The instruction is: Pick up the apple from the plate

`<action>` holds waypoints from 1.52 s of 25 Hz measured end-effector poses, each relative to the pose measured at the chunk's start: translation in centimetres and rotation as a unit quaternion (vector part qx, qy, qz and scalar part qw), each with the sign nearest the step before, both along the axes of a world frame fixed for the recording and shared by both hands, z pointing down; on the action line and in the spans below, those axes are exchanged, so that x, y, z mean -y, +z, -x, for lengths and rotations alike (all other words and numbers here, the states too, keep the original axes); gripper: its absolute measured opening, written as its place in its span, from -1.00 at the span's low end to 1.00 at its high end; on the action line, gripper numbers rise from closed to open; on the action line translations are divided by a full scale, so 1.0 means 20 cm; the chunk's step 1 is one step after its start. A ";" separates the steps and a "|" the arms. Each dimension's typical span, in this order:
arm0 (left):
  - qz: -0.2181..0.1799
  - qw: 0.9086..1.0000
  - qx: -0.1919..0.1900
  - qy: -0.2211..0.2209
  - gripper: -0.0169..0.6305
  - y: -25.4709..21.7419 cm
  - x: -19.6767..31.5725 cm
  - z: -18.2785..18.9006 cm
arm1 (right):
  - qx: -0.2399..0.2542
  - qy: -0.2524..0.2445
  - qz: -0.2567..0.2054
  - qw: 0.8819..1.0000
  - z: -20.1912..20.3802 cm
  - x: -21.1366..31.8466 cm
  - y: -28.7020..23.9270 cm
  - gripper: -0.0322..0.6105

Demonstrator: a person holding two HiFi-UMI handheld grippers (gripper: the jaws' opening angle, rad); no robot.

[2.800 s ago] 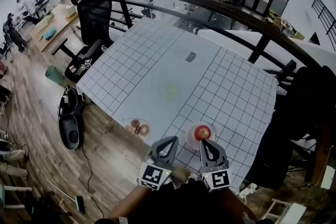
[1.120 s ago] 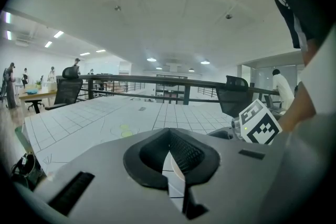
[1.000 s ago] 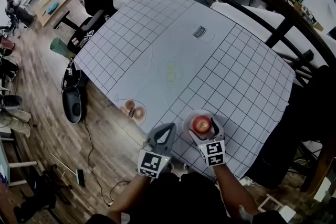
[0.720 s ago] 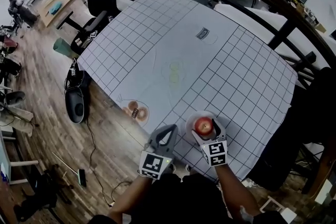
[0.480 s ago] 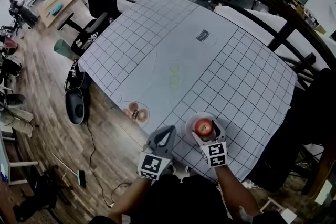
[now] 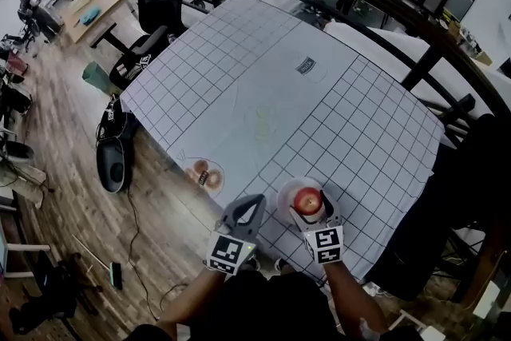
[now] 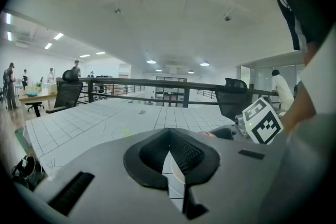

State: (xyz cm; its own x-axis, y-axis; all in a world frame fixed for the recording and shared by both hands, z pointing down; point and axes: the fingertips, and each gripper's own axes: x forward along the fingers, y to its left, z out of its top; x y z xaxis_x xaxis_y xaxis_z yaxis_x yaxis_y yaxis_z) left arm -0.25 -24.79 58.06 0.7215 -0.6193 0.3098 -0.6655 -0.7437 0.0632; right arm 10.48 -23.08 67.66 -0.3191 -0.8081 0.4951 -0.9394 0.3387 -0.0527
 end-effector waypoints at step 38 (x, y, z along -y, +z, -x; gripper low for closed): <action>-0.101 0.993 -0.059 0.026 -0.89 -0.54 0.01 0.02 | 0.008 0.024 -0.292 0.956 0.11 -0.18 -1.40 0.40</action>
State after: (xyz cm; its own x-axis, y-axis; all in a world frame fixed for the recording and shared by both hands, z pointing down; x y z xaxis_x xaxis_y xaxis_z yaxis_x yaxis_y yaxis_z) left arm -0.63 -25.03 47.32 0.7779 -0.6212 0.0950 -0.6228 -0.7822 -0.0152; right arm 8.33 -19.48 39.74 -0.2794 -0.9589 -0.0496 -0.9551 0.2722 0.1172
